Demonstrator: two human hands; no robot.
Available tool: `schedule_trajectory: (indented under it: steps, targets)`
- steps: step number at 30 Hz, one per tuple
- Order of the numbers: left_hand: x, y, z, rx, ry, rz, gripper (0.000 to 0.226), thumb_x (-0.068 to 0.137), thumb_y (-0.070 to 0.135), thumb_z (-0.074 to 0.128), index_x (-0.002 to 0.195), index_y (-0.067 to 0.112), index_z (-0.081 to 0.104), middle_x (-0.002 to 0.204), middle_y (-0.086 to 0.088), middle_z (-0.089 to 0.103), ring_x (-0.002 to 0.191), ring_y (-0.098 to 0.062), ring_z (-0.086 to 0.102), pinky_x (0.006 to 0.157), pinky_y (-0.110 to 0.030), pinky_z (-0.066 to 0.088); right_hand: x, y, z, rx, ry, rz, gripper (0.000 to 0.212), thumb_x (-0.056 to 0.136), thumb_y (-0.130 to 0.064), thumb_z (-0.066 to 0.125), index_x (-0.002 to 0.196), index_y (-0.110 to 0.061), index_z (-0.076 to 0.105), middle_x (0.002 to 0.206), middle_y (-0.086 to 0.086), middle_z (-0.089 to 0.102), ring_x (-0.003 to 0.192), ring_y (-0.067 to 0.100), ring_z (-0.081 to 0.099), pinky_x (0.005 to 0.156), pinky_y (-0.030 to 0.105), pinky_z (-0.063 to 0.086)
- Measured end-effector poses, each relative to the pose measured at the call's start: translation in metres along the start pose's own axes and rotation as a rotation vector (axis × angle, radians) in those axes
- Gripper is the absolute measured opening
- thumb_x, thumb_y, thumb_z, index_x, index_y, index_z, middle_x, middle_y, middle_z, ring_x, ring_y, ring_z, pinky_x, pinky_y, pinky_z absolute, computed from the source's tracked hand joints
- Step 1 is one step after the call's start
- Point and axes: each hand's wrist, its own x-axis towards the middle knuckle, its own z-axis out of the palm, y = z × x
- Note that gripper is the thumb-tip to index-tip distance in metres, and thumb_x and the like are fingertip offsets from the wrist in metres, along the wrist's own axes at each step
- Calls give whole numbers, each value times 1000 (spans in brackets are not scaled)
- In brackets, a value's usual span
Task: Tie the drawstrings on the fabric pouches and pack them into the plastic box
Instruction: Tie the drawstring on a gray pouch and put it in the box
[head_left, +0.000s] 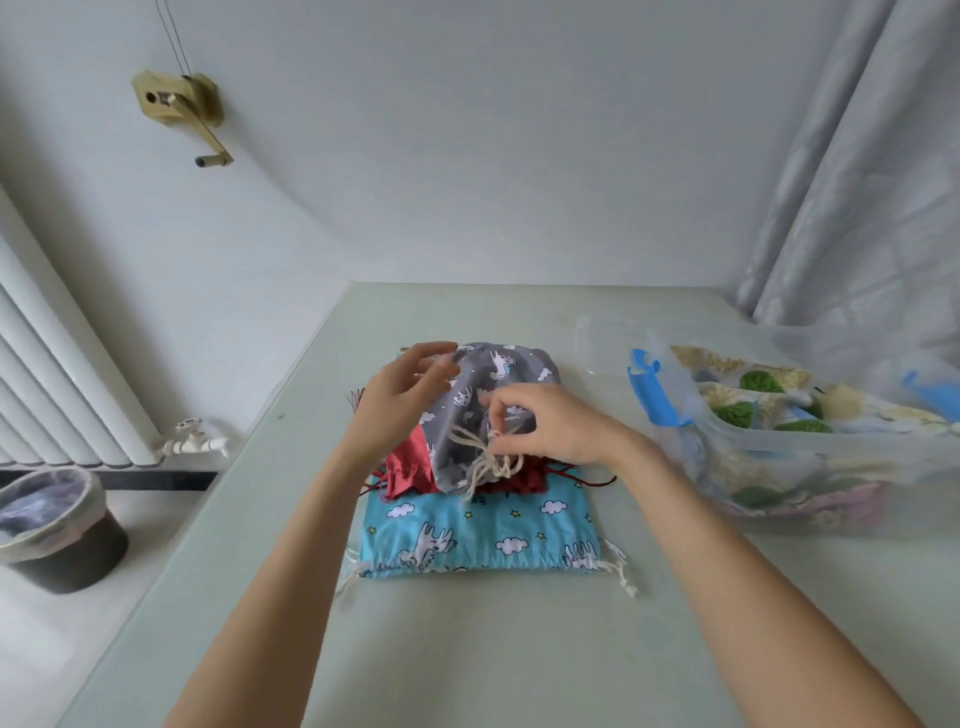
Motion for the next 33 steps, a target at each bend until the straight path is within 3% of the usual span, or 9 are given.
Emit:
schedule_trajectory:
  steps: [5,8,10,13,19,23,26,29,33]
  targets:
    - [-19,-12,-20,154,-252,11,55,77,56,63,126,33,52,118,13,61,107,4,57,93,-20,44,3,10,4,9,-6,73,19,91,-27,58,78,-26,44,80,4,63,73,19,55,76,35,44]
    - [-22,-15,-14,244,-381,41,65,74,52,71,131,34,45,121,14,59,85,14,58,84,-16,43,9,9,-1,88,171,58,15,94,-27,53,84,-21,43,66,1,58,57,10,45,61,25,37]
    - [-13,-17,-9,348,-316,104,57,78,47,69,128,30,47,108,10,66,74,6,61,73,-20,47,20,4,-6,199,304,66,15,94,-27,54,83,-22,44,65,-2,62,54,4,49,58,19,37]
    - [12,-15,-9,393,-63,135,34,86,45,60,114,26,57,84,0,68,67,-15,60,66,-34,47,42,-2,-15,373,529,88,11,94,-28,53,86,-24,47,74,3,67,62,10,57,62,24,41]
    - [84,-21,-7,367,228,15,32,87,34,63,115,19,58,103,-4,68,93,-22,63,77,-30,45,87,16,-26,332,542,23,31,87,-31,64,116,-27,55,100,-14,61,89,1,57,76,9,39]
    - [120,-49,-2,531,187,-104,50,86,51,57,127,24,48,126,-4,54,109,-23,57,86,-33,42,128,58,-14,-41,563,244,29,83,-25,66,112,-23,60,114,4,61,109,25,55,85,28,41]
    - [125,-66,1,653,31,-199,59,86,63,45,135,32,38,134,-8,47,117,-27,52,92,-39,42,141,82,-8,-217,300,536,38,88,-45,55,124,-32,52,128,12,49,117,37,47,96,40,41]
    - [120,-77,6,772,-81,-180,60,86,64,44,137,33,36,134,-7,50,119,-29,52,94,-39,41,142,92,-4,-209,206,561,50,85,-49,55,130,-32,44,128,14,51,117,36,49,95,43,43]
    - [118,-84,12,843,-57,-26,53,83,43,60,131,29,43,125,-2,60,113,-26,56,91,-35,41,141,86,0,-323,277,508,46,82,-29,63,125,-24,50,120,9,61,112,33,54,89,38,42]
